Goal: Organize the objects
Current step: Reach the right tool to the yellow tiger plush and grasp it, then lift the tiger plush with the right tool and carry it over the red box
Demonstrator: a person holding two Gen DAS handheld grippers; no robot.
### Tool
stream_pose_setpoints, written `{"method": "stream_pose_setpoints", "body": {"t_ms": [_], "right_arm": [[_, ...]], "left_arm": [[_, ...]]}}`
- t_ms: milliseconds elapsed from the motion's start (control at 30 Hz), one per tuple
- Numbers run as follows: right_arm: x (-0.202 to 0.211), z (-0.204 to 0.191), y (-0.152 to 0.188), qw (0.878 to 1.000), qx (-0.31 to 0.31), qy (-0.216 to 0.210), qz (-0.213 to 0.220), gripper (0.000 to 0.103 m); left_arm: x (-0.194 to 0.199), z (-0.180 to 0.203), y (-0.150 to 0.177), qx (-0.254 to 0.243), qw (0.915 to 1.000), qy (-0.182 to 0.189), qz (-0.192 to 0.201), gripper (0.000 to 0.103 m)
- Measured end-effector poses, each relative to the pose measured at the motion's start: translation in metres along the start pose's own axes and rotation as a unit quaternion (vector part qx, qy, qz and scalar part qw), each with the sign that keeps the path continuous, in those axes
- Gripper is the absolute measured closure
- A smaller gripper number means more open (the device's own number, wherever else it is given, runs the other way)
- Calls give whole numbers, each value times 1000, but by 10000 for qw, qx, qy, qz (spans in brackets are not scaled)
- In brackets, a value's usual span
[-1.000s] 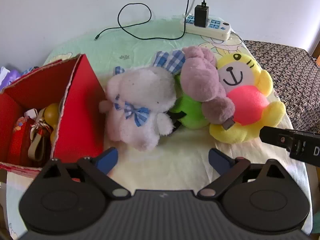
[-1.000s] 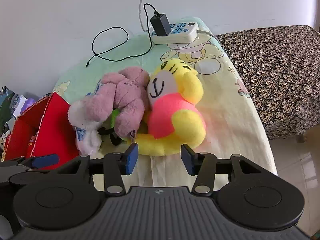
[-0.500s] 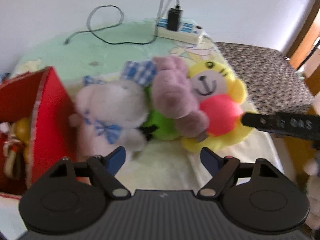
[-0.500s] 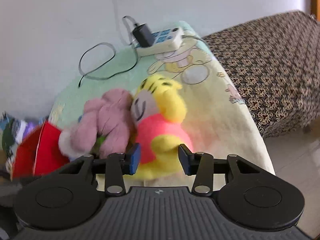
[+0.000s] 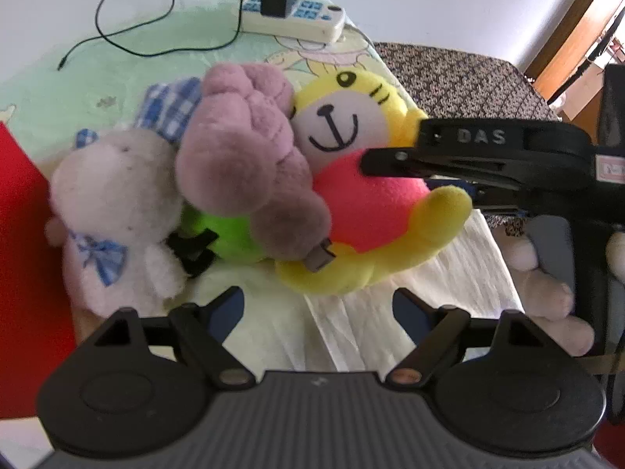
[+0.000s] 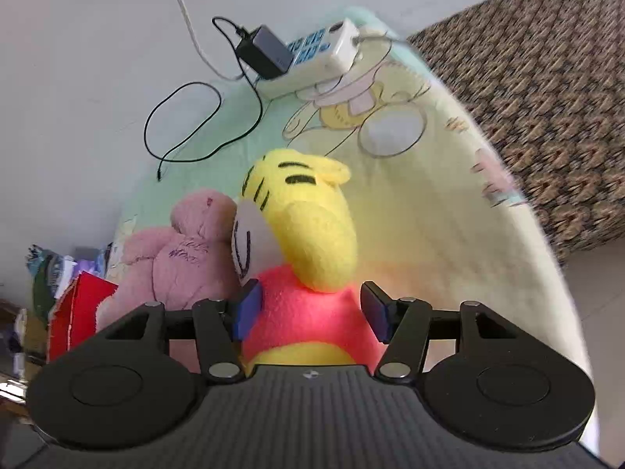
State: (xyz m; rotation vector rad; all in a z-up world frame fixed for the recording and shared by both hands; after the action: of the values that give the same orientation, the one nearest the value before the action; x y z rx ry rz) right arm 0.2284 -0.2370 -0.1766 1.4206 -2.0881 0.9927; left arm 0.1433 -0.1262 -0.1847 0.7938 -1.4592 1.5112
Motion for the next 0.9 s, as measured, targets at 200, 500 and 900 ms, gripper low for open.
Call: {"method": "stream_pose_setpoints", "body": {"t_ms": [200,500,900], "right_arm": [[-2,1,-1,9993,-147,-319,-89,56],[36,14,14,9992,-258,-248,-161,63],[93,37,64,9988,-422,223,-130,63]], "left_arm": [[-14,1,-4,-12,9999,54,-106,20],[-21,28,6,-519,9974,479,-172,12],[-20,82,40,-1186,9828,1337,-459,9]]}}
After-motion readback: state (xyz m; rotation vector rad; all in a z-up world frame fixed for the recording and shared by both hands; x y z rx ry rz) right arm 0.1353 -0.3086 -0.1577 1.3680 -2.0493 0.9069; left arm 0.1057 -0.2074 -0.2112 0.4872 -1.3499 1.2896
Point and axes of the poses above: each gripper's, at about its wrist camera, not at the fingertips, and x roughly against the way its jaws point, z to its right, y to its underside, the point moved 10 cm from there along -x, roughly the way its jaws point, and after that the axes turned 7 degrees about -x, right-handed, at the moved point
